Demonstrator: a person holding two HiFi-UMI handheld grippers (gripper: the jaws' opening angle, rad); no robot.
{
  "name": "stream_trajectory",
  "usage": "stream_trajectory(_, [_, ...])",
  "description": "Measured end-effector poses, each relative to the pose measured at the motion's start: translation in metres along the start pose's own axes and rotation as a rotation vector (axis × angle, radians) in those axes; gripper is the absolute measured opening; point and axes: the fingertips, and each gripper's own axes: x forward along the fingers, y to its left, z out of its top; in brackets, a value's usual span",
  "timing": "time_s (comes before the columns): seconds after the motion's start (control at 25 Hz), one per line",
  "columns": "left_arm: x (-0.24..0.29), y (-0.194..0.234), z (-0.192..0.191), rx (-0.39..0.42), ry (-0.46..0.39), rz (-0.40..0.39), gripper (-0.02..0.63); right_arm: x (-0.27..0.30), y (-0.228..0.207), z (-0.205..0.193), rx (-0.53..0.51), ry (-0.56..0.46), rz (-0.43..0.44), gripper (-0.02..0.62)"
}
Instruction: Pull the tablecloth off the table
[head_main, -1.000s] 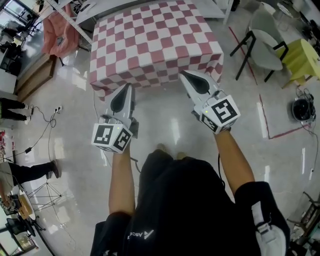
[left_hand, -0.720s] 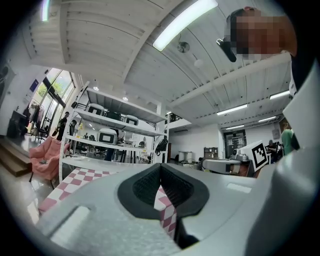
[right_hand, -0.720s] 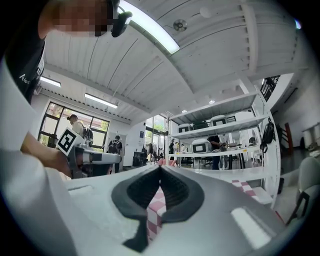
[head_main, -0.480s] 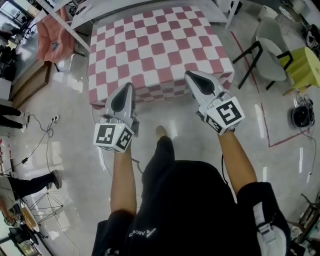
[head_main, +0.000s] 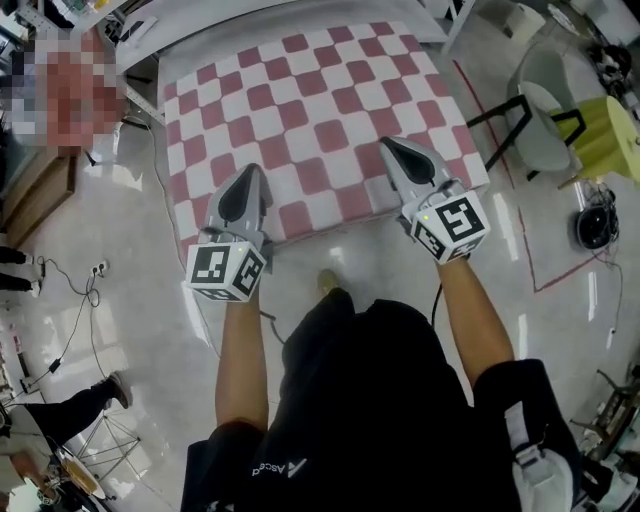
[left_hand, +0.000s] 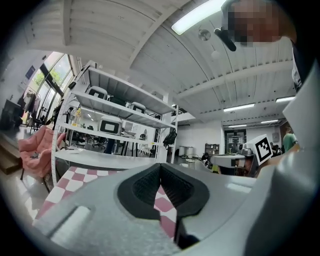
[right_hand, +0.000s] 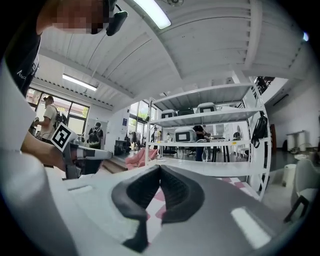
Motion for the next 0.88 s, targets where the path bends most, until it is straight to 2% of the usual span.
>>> stream_trajectory(0.28, [0.045,0.054,-0.029,-0.083,0.09,0.048,0.013,0.057,-0.033,-0.032,0.029,0.124,-0.027,0.003])
stream_trajectory(0.32, [0.049,0.06,-0.033,-0.089,0.103,0.057,0.015,0.062,-0.038,-0.037,0.039,0.14,-0.023,0.023])
stream_trajectory(0.36, [0.053,0.066,-0.037,-0.094,0.116,0.07,0.015,0.068,-0.042,-0.043,0.049,0.157,-0.015,0.104])
stream_trajectory(0.4, [0.056,0.072,-0.041,-0.099,0.13,0.088,0.029,0.073,-0.046,-0.049,0.056,0.175,-0.008,0.119])
stream_trajectory(0.44, [0.059,0.078,-0.046,-0.104,0.145,0.109,0.09,0.078,-0.05,-0.054,0.059,0.193,-0.002,0.134])
stream_trajectory(0.48, [0.062,0.085,-0.05,-0.108,0.161,0.13,0.117,0.083,-0.055,-0.06,0.06,0.211,0.001,0.149])
stream_trajectory(0.68, [0.076,0.112,-0.078,-0.133,0.265,0.203,0.219,0.109,-0.087,-0.087,0.066,0.301,-0.023,0.251])
stream_trajectory(0.88, [0.086,0.141,-0.12,-0.16,0.418,0.28,0.303,0.126,-0.122,-0.125,0.087,0.417,-0.085,0.307])
